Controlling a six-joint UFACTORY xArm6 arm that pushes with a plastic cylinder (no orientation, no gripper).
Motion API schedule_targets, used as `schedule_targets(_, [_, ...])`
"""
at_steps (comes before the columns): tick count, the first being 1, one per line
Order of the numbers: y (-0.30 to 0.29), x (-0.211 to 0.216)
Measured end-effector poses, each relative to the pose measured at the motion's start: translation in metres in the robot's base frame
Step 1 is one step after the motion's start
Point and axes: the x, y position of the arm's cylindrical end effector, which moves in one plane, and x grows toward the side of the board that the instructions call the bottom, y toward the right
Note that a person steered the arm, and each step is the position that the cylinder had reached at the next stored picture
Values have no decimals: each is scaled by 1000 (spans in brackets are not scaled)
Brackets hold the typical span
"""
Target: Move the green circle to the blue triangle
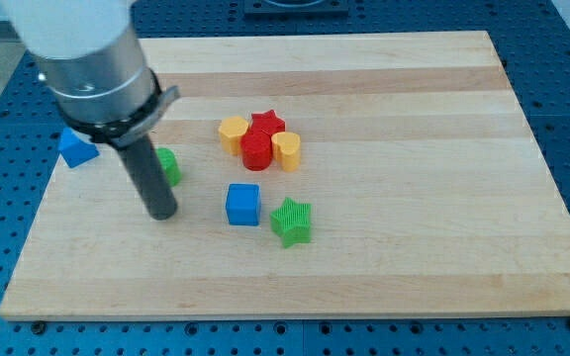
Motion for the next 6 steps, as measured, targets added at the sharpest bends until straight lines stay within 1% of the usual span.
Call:
schedule_targets(1, [7, -22])
schedule_targets(2, [-4, -45])
schedule_targets(4, [-65, -79])
schedule_targets(5, [-60, -82])
schedule_targets(6, [-37, -87])
